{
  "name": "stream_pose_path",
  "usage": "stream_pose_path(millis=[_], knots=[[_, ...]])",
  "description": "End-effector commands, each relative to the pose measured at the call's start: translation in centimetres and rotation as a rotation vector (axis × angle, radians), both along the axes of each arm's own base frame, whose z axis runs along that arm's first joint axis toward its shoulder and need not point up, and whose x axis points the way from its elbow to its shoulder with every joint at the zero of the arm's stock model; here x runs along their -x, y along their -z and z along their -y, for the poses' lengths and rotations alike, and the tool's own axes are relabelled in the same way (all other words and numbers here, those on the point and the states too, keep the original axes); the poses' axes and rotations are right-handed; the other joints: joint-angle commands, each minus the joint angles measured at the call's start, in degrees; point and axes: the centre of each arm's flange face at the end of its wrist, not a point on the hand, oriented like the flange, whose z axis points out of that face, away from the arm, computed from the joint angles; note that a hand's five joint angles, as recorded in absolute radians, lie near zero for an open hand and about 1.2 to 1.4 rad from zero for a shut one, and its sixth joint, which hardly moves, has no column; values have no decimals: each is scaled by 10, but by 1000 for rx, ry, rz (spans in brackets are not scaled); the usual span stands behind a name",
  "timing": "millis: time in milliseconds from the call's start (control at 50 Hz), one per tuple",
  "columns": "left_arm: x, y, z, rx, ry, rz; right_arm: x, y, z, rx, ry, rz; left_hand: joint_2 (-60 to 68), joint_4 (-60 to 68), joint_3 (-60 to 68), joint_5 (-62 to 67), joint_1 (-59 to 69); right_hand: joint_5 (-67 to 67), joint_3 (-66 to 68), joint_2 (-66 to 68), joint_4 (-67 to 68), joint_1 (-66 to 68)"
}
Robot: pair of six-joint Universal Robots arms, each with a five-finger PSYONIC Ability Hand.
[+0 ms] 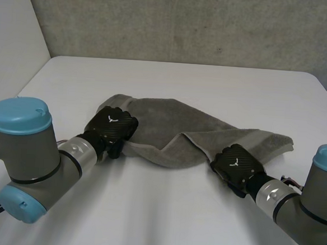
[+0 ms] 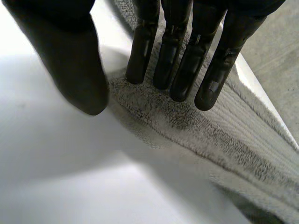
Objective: Fold the towel.
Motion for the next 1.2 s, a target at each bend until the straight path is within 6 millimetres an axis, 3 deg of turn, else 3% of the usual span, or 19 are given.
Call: stream_pose_path(millis=[20, 200, 420, 680, 720, 760, 940, 980, 1000, 1020, 1040, 1080, 1140, 1200], knots=[[0, 0, 1, 5, -1, -2, -7, -4, 4, 24, -9, 4, -71, -70, -87, -154, -31, 20, 13, 13, 12, 12], [0, -1, 1, 7, -2, -3, -12, -11, 11, 55, -3, 10, -71, -70, -87, -154, -31, 26, 19, 19, 19, 19], [0, 0, 1, 6, -1, -3, -13, 3, 11, 15, -8, -6, -71, -70, -87, -154, -31, 26, 19, 19, 19, 19], [0, 0, 2, 7, -2, -3, -13, 4, 10, 9, -8, -8, -71, -70, -87, -154, -31, 30, 23, 23, 22, 22], [0, 0, 2, 7, -2, -3, -13, 4, 10, 9, -8, -8, -71, -70, -87, -154, -31, 78, 72, 71, 71, 71], [0, 0, 2, 7, -1, -4, -13, 3, 12, 12, -6, -5, -71, -70, -87, -154, -31, 303, 296, 296, 295, 295], [0, 2, 2, 5, -1, -1, -10, -11, 27, -66, 96, 76, -71, -70, -87, -154, -31, 345, 338, 338, 338, 338], [1, 6, 3, 4, 3, 7, 2, -31, 51, -99, 234, 224, -71, -70, -87, -154, -31, 345, 338, 338, 338, 338], [1, 6, 3, 4, 3, 7, 2, -31, 51, -99, 235, 225, -71, -70, -87, -154, -31, 345, 338, 338, 338, 338], [1, 7, 3, 5, 2, 8, 20, -44, 68, -100, 316, 296, -71, -70, -87, -154, -31, 345, 338, 338, 338, 338], [1, 7, 3, 5, 2, 8, 20, -45, 68, -100, 317, 297, -71, -70, -87, -154, -31, 345, 338, 338, 338, 338], [1, 11, 4, 0, 3, 14, 58, -60, 94, -78, 445, 380, -71, -70, -87, -154, -31, 345, 338, 338, 338, 338], [1, 13, 4, -6, 3, 16, 75, -65, 101, -66, 490, 401, -71, -70, -87, -154, -31, 345, 338, 338, 338, 338], [1, 14, 4, -6, 3, 16, 78, -65, 103, -64, 500, 402, -71, -70, -87, -154, -31, 345, 338, 338, 338, 338]])
